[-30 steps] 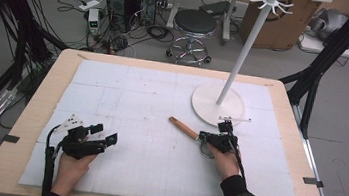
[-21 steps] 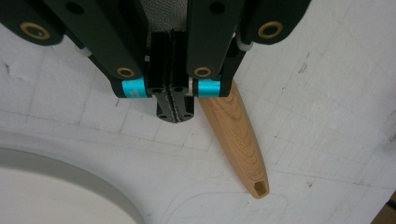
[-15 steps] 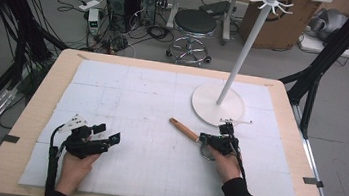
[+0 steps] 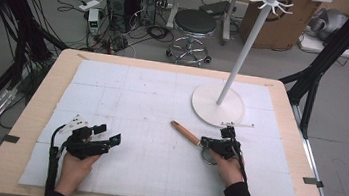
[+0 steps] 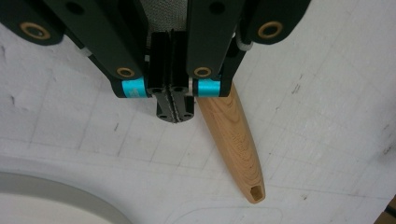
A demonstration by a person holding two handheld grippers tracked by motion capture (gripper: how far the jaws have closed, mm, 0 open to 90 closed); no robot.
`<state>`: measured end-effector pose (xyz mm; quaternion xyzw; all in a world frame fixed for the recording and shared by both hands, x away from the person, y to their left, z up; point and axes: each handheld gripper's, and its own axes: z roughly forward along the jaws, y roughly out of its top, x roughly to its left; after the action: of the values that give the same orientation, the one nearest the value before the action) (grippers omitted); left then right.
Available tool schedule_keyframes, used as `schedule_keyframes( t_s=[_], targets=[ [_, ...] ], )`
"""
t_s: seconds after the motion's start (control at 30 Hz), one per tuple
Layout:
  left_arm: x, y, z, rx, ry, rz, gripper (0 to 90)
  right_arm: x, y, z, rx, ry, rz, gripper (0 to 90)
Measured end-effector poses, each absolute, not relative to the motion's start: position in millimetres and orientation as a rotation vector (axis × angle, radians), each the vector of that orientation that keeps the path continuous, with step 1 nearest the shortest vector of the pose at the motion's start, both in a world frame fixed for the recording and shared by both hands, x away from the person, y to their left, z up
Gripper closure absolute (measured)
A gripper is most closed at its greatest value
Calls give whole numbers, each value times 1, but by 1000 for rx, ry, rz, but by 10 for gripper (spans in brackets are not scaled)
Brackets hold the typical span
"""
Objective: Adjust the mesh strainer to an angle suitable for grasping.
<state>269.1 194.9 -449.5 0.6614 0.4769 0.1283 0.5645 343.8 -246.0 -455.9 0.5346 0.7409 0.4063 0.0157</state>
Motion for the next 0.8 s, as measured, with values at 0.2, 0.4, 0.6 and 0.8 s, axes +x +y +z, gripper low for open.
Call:
schedule_keyframes(
  t_s=[0.2, 0.4, 0.6, 0.8],
  targets=[
    [269, 195, -449, 1560, 1123, 302, 202, 340, -249, -456, 1665, 2323, 1268, 899],
    [269, 194, -449, 1565, 1119, 299, 203, 331, -254, -457, 1657, 2328, 1285, 899],
    [269, 194, -449, 1567, 1120, 305, 203, 325, -257, -457, 1651, 2326, 1288, 899],
    [269, 194, -450, 1568, 1119, 305, 203, 322, -258, -457, 1651, 2329, 1288, 899]
  ],
)
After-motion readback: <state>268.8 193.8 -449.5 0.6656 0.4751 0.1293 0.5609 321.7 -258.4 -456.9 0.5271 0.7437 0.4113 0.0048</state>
